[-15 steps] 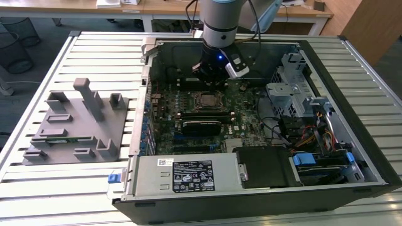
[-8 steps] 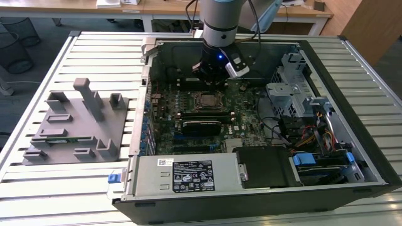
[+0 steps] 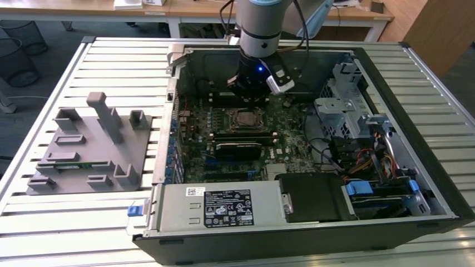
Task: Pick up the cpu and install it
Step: 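Install the first cpu locking lever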
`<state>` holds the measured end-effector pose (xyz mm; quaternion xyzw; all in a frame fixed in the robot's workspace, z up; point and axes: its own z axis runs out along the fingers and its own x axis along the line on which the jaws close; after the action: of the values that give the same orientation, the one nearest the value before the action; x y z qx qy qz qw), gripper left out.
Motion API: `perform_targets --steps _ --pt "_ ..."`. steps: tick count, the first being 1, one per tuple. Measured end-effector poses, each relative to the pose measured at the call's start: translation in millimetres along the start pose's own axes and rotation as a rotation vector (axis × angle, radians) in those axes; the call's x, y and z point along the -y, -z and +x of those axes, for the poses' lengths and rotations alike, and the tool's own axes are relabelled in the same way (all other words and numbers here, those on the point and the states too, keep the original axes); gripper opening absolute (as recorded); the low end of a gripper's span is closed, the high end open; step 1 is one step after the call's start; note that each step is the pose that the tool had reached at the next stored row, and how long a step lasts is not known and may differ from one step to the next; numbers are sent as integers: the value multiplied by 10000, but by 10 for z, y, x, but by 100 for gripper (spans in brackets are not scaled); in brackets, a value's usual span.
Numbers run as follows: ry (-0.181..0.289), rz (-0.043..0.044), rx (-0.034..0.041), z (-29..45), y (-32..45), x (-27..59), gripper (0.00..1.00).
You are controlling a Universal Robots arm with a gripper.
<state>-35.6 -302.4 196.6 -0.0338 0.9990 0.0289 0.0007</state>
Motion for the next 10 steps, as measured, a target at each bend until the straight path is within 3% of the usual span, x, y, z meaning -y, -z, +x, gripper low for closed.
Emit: perform_targets --steps 10 --pt "-1 -17 -24 -3 49 -4 11"
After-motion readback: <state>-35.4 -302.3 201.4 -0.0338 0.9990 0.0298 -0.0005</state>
